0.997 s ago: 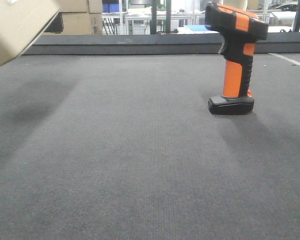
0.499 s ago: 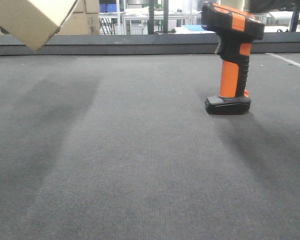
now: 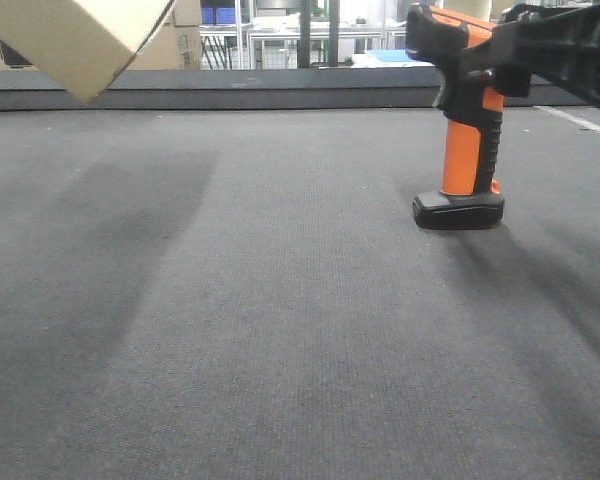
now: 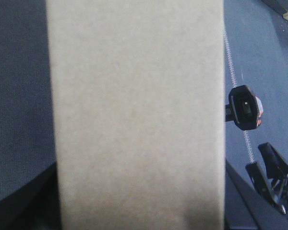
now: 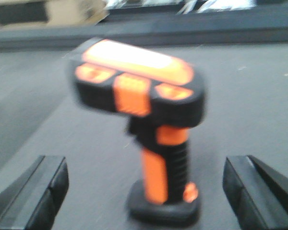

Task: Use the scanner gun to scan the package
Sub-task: 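Grasp the orange scanner gun handle with the right gripper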

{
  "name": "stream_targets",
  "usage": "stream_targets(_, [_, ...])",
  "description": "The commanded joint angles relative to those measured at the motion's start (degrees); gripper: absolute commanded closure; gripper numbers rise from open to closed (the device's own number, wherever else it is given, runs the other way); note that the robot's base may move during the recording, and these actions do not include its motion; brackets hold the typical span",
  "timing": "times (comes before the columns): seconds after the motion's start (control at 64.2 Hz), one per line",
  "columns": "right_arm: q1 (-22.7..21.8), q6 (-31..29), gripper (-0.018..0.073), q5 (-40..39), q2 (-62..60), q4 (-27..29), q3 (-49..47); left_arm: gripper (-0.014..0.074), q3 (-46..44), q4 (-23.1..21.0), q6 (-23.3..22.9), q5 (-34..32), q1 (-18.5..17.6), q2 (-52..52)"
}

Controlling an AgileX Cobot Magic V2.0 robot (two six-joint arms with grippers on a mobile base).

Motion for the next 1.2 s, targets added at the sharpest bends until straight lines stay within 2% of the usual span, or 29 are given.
stream_targets(0.0, [0.29, -0.79, 0.0, -6.0, 2.84, 1.36, -0.24, 0.0708, -0.08, -1.97, 0.16, -0.25, -0.35, -0.58])
stream_targets(0.561, [0.4, -0.79, 0.0, -7.21, 15.8, 1.36, -9.13, 0.0708, -0.08, -1.97, 0.16, -0.25, -0.35, -0.58])
stream_targets(0.717, [0.4, -0.69, 0.0, -8.1, 17.9, 4.09, -11.5, 0.0708, -0.08, -1.87, 0.16, -0.25, -0.35, -0.58])
stream_targets(1.184, [0.4, -0.57, 0.0, -9.21, 22.01, 5.85, -15.46, 0.0708, -0.08, -0.53, 0.16, -0.25, -0.35, -0.58])
